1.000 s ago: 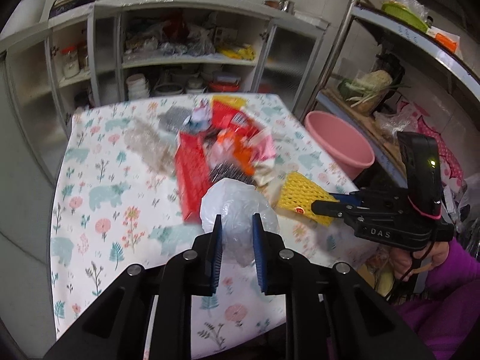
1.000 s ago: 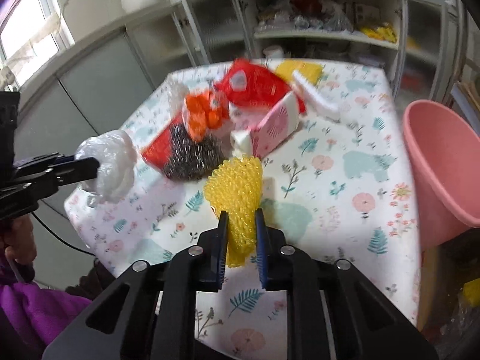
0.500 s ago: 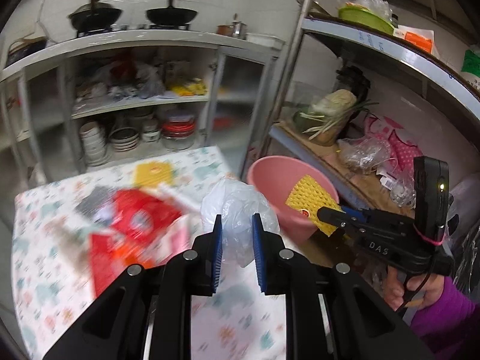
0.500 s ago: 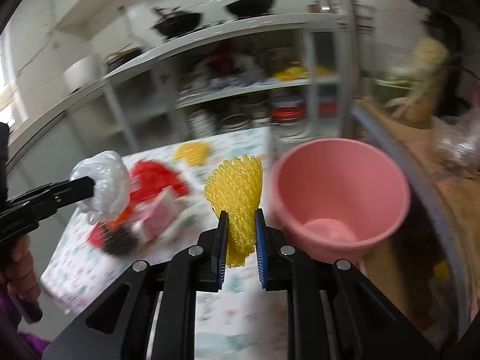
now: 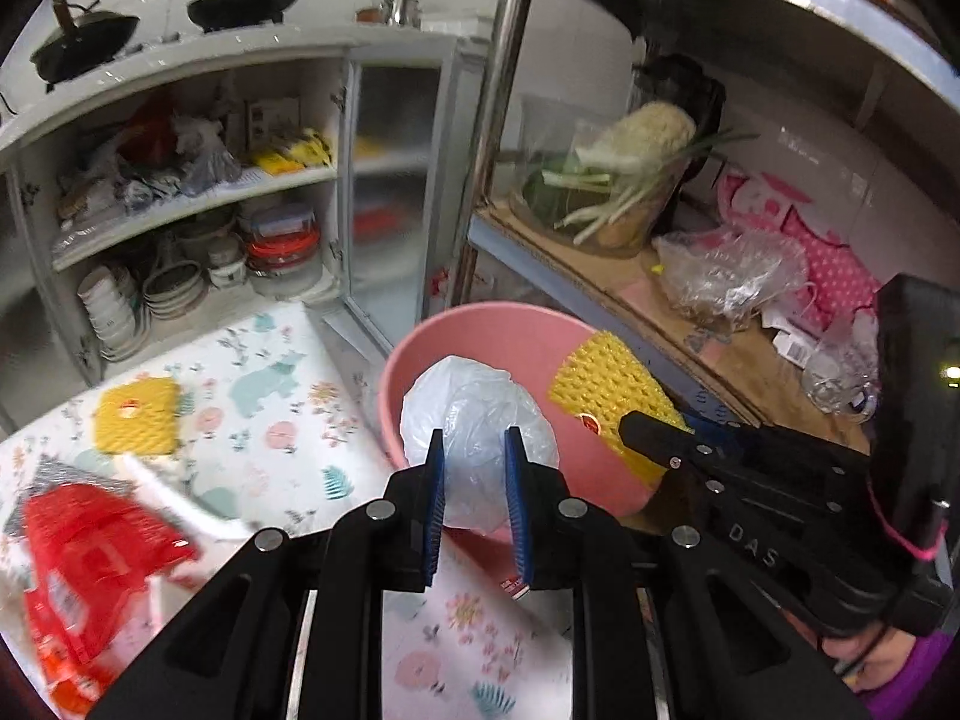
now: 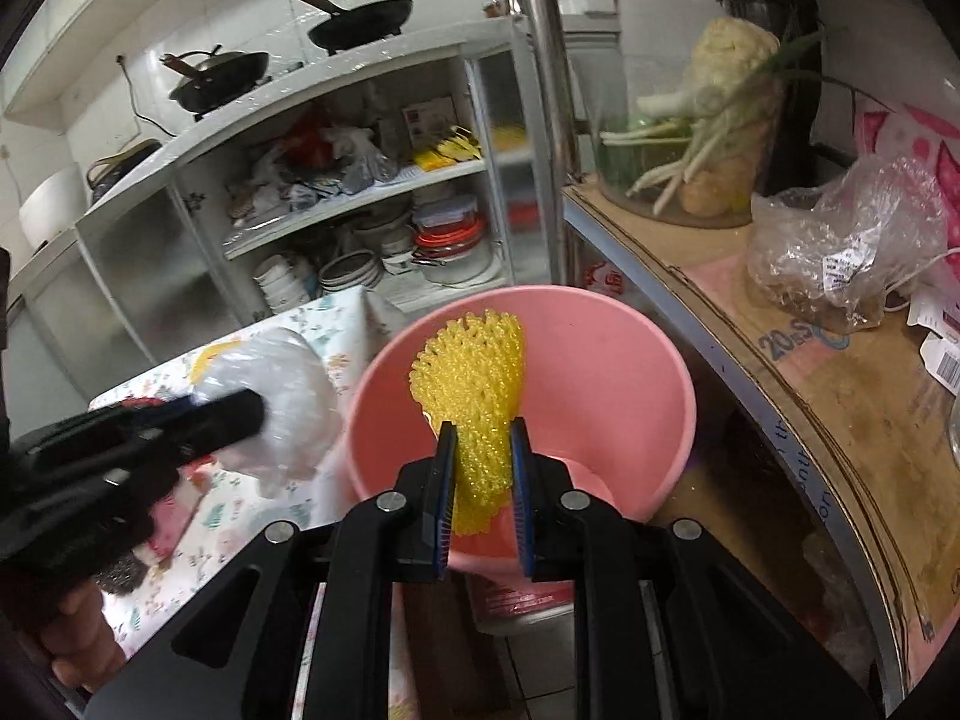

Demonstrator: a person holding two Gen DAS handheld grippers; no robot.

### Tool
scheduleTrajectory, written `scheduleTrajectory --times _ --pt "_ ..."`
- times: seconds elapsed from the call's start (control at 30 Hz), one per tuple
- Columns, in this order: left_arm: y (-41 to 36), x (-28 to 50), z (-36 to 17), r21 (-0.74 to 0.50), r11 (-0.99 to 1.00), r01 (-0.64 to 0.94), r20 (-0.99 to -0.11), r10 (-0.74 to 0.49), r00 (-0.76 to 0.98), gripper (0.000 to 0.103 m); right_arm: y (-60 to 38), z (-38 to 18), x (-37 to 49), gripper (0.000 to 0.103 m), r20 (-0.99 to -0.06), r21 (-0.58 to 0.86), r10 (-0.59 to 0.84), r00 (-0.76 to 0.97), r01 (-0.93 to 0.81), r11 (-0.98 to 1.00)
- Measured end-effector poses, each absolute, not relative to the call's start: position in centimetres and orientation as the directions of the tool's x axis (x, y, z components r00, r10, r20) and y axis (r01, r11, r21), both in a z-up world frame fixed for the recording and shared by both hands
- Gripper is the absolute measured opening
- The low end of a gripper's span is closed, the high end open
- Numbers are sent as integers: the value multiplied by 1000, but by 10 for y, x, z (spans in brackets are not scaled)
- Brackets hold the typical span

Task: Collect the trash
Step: 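Carry the clear bag with the left tool while the right tool carries the yellow net to the pink bucket, then open the left tool over the bucket while the right tool releases the yellow net inside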

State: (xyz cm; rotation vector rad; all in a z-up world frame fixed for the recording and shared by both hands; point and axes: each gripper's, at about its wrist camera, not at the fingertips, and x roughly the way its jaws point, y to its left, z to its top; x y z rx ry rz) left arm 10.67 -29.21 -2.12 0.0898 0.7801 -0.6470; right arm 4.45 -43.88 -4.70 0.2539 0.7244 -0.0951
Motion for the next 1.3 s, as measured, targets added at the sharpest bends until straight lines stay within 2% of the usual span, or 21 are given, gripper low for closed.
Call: scheduleTrajectory --times 0.4,0.5,0.53,0.6,0.73,0.97,1.3 --pt "-324 135 -51 -172 802 572 -724 -497 478 18 -447 -52 66 17 -689 155 -52 723 216 964" --pt "-325 137 -53 -192 799 569 -724 -507 467 23 -445 -50 71 19 -694 137 -61 717 214 967" --pt "-324 136 -52 -194 801 567 -722 -508 470 28 -444 -50 73 20 -700 144 -50 712 211 967" --pt "-321 135 -48 -195 805 560 -718 -506 478 36 -442 -50 74 22 -704 154 -40 709 207 966" --pt "-306 129 -35 -193 817 544 -694 -505 513 42 -436 -49 73 31 -711 148 -38 703 202 968" --pt "-273 114 -6 -196 830 523 -651 -509 564 42 -426 -34 57 40 -682 135 -49 729 192 972" --pt "-207 68 34 -176 876 450 -596 -458 659 42 -411 -12 25 41 -635 156 -11 773 142 977"
